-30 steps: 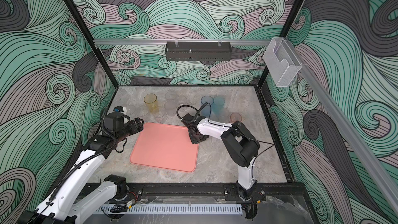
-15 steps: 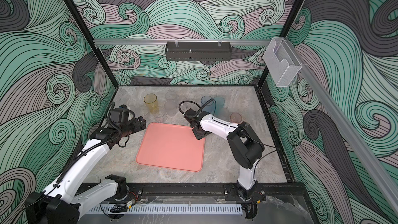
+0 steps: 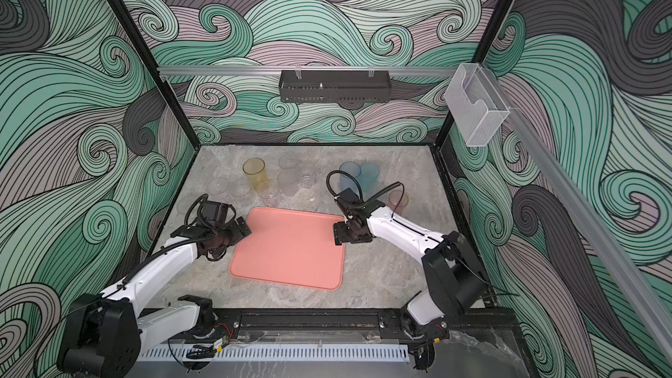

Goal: Place the glasses into the tray
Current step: Rotate the tray at the center of the table.

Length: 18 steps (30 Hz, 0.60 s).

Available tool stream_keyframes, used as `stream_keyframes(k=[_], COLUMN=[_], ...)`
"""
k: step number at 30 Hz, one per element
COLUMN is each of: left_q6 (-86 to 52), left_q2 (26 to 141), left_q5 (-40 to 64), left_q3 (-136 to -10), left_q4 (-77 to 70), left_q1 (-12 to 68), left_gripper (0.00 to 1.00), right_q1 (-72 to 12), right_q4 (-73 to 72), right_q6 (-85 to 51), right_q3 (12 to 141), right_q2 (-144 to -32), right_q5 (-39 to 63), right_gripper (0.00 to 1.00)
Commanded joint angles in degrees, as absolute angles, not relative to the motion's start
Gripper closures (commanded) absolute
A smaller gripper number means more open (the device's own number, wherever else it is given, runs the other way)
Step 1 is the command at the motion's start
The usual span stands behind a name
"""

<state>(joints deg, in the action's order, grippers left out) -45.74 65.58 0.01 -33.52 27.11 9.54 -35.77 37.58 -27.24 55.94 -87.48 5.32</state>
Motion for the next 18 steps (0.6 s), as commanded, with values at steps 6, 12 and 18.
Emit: stream_keyframes(k=[6,12,18], left_q6=[-48.16,-48.13,-55.14], left_q2=[76.42,79.03,76.2], left_q5=[11.51,13.69,16.62], left_q3=[-32.71,-30.59,-27.28], left_q4=[19.15,17.55,14.77], left_q1=[8.04,10.34,15.01], left_gripper=[0.02,0.03,0.04], right_q1=[-32.14,-28.7,-24.66], right_q4=[27.4,27.18,31.36], right_q6=[-33.79,-32.98,-28.49], right_q3=[53.88,56.73,60.46], right_q2=[-94.22,-97.2,-98.97], right_q5=[16.89,20.04,16.14], right_gripper=[0.24,0.25,0.26])
